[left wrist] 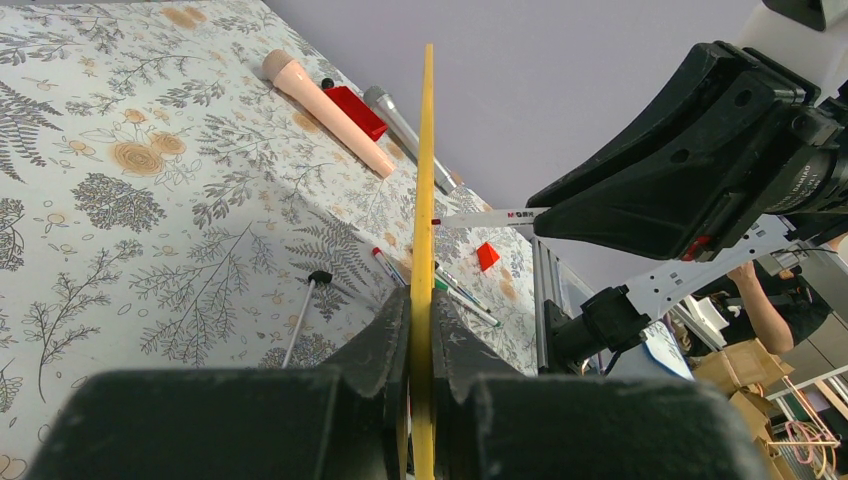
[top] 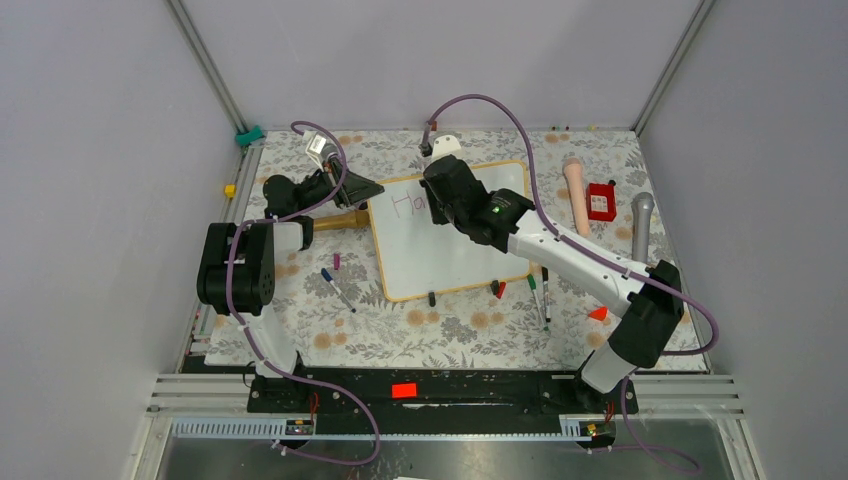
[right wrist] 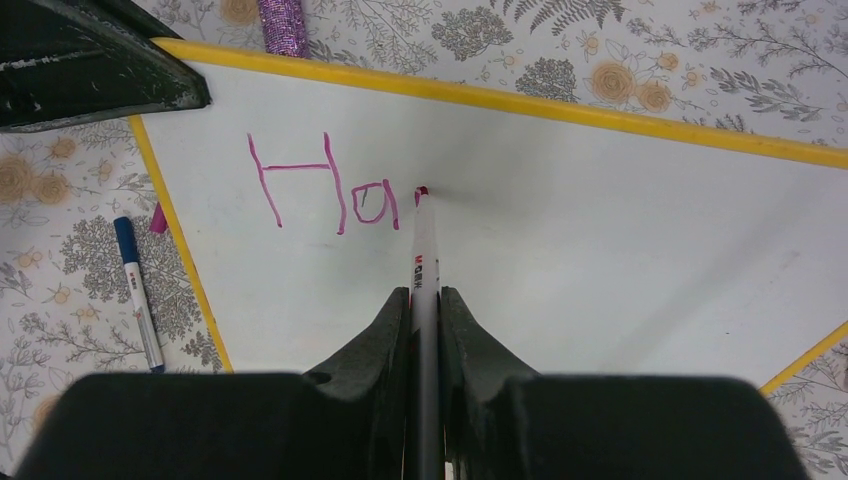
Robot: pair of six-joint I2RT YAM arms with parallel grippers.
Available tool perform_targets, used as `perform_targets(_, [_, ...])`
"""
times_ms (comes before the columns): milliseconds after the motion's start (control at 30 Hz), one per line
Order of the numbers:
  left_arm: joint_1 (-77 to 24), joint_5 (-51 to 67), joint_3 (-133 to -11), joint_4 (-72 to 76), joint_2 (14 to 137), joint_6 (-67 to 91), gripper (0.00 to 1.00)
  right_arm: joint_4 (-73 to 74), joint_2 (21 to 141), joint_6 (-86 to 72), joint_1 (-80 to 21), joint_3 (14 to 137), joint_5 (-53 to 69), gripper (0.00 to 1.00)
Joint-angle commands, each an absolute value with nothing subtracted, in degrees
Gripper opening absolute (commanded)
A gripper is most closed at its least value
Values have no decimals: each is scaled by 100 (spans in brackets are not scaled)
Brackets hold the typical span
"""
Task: Write a sentence on the whiteboard
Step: Write a sentence with the whiteboard marker.
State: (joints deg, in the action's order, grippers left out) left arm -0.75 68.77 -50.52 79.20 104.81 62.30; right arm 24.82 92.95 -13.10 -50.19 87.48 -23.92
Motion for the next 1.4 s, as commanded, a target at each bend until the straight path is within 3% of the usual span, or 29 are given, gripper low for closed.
perform_targets(0, [-142, 7129, -5164, 8402, 10189, 6070, 0, 2505, 9339, -1350, -4956, 8866, -2878, 0])
perform_targets(667, [-141, 7137, -5168, 8400, 10190, 6057, 0, 2575, 9126, -1483, -4957, 8526, -2994, 0])
perform_targets(1367, [-141, 7132, -5177, 8401, 10195, 6064, 0, 2704, 9155, -1671, -4957, 8494, -2204, 0])
